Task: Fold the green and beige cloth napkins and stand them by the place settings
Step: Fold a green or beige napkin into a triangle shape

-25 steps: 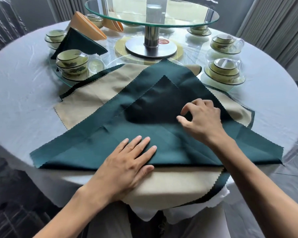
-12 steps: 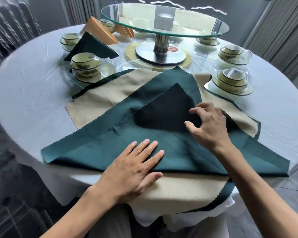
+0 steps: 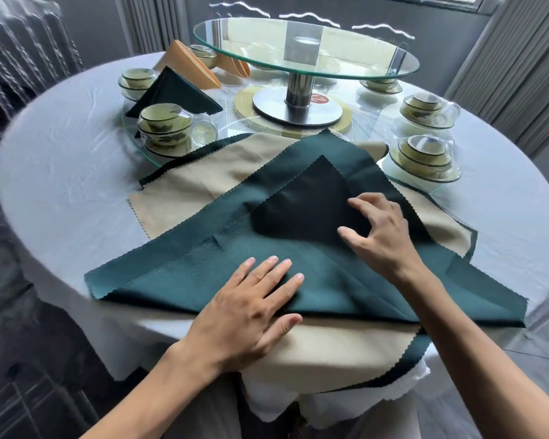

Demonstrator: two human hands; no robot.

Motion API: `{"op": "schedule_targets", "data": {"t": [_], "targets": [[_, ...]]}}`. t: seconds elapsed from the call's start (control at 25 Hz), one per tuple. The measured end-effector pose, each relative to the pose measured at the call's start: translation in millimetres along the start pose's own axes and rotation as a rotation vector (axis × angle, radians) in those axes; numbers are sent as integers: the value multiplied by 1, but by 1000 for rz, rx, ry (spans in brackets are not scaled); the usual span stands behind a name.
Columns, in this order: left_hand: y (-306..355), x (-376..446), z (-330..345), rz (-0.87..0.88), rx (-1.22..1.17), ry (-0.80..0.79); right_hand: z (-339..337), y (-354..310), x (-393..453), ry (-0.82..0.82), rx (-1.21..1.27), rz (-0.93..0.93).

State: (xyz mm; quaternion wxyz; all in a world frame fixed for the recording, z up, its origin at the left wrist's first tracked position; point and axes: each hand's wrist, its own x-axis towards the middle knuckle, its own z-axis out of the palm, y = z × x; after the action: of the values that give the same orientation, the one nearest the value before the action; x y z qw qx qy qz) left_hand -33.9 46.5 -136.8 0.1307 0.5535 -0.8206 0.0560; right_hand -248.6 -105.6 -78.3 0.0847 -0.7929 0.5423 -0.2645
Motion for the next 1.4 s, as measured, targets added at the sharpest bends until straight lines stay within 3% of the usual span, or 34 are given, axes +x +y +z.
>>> {"op": "schedule_targets", "data": {"t": [0.16,0.48,0.72,0.84,1.08,1.4], "targets": [[2,-1,-2,-25,7,102,-15,-9,18,120,34,2],[1,2,0,-65,-45,162,-24,-29,75,33,-144,137],[-1,20,-1,-11,-33,213,-24,-30,71,84,-28,119],[4,6,-5,35,-98,194,-29,-30,56,170,-11,103],[1,15,-11,-30,-6,233,-22,-30,53,84,-25,99],[11,5,-18,-70,-24,158,-29,-39,50,92,-111,89]]}}
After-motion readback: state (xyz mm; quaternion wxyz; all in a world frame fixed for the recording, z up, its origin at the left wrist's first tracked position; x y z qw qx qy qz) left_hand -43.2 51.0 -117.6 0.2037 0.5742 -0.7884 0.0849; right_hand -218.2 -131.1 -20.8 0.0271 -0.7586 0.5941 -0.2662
